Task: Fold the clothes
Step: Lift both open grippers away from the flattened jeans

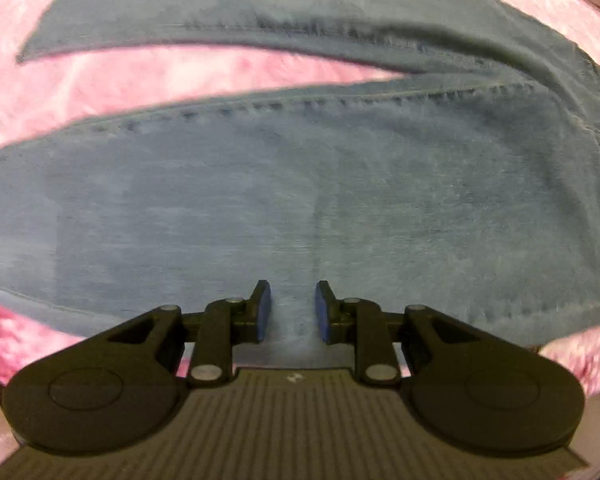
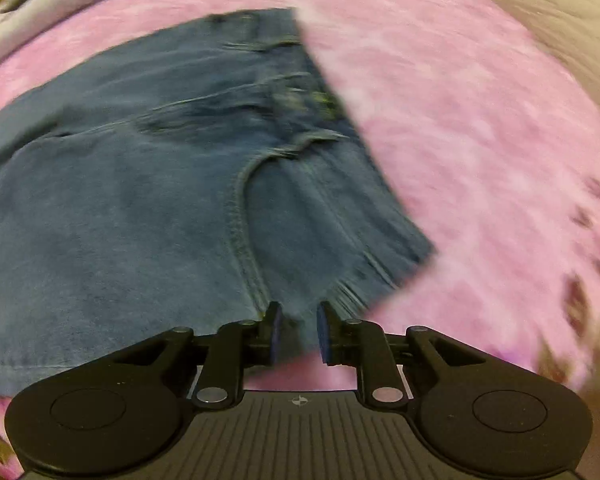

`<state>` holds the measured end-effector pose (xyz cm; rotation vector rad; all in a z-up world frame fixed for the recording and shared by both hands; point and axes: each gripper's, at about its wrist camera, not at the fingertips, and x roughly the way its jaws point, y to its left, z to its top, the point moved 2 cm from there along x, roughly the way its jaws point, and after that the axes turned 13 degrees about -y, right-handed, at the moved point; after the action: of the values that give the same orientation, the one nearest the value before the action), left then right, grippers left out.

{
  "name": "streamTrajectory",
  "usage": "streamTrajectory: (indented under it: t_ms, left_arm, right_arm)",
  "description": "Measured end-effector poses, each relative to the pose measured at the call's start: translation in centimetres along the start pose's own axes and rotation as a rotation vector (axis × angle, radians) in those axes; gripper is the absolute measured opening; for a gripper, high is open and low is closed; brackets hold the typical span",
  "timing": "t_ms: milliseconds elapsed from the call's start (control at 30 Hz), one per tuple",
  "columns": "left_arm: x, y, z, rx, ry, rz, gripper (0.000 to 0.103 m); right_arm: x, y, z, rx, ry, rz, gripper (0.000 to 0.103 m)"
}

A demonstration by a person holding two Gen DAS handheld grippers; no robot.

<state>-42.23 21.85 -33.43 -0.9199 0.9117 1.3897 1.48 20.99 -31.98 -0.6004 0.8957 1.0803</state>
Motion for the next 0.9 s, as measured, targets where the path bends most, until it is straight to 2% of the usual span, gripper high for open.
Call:
streamTrajectory:
  t_ms: [100,233,433,633,800,900]
  left_arm:
    - [-4.0,1.0,1.5,0.027,-0.048,-0.014,0.024]
    - [-9.7,2.2,3.6,0.062,-0.16,-0.022,0.029]
    - [-15.7,4.2,4.5,0.059,-0.254,0.026,0.03]
    - [-20.4,5.6,2.8,-0.003,-0.289,0.072,0.03]
    - [-23.2,4.9,-1.1,-0.065,-0.303,0.123,0.03]
    - [-24.2,3.0,-4.1,-0.09,-0.295,0.139,0.031]
  right_arm:
    - [-4.4,1.6,0.5,0.139,-0.035,0.048,0.021]
    - [-8.7,5.8,1.0,0.214,-0.072,0.152,0.044]
    - [-12.9,11.0,1.6,0.164,-0.094,0.226,0.046]
    - [-16.2,12.8,2.7,0.102,-0.128,0.26,0.046]
    - [-18.8,12.4,3.2,-0.011,-0.174,0.309,0.046]
    - [-20.0,10.7,2.3,-0.066,-0.178,0.338,0.046]
